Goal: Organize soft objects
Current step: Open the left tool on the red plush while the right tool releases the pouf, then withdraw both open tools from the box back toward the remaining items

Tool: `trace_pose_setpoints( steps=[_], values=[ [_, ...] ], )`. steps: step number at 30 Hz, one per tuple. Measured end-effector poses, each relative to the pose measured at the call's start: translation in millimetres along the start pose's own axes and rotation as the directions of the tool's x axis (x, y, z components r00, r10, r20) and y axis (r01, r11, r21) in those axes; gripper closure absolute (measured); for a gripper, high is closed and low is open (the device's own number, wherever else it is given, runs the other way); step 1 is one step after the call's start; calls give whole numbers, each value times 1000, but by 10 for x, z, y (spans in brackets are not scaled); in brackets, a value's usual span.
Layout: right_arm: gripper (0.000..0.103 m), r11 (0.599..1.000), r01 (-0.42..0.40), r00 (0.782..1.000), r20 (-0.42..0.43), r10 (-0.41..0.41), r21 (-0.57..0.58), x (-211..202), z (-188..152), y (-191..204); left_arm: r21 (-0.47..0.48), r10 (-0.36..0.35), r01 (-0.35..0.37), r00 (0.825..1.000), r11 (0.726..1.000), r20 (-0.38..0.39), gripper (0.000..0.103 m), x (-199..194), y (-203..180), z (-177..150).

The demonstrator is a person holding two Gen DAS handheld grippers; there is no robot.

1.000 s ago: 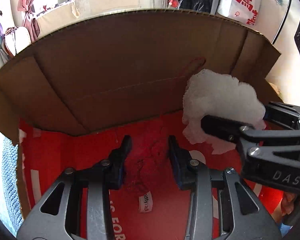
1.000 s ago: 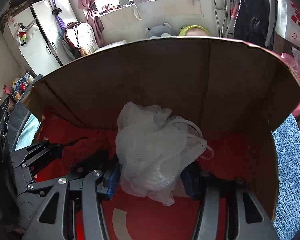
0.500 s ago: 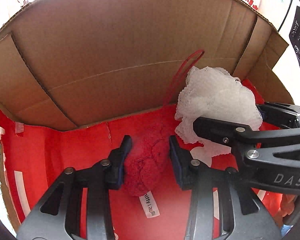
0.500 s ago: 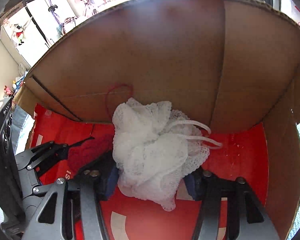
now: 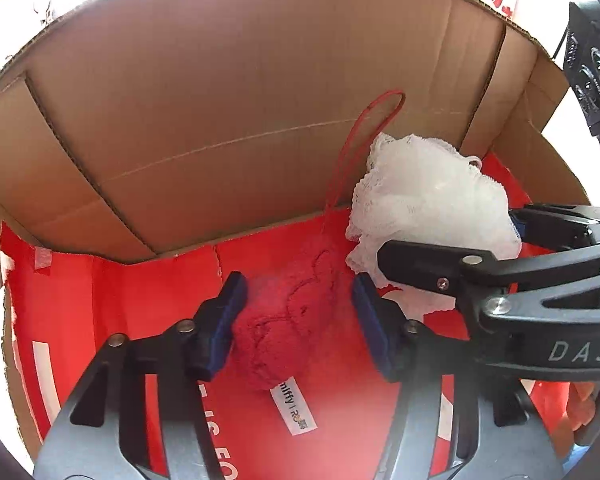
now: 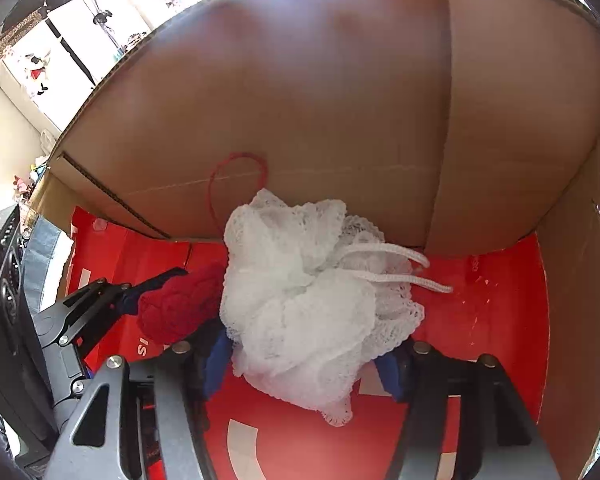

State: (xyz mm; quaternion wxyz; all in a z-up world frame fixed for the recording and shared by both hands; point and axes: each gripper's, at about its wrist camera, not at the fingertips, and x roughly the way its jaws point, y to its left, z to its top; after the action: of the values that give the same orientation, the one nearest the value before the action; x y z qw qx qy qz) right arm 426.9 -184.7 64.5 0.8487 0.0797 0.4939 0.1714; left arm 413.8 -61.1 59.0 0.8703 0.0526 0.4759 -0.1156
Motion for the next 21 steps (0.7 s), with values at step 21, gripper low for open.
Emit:
trace_pose_setpoints(
  steps=[21],
  values=[
    [22,999,-1,1000,17,1,32,-130,5,-71,-7,17,-17,999,1000,43,28,-240,-137,-19]
  ],
)
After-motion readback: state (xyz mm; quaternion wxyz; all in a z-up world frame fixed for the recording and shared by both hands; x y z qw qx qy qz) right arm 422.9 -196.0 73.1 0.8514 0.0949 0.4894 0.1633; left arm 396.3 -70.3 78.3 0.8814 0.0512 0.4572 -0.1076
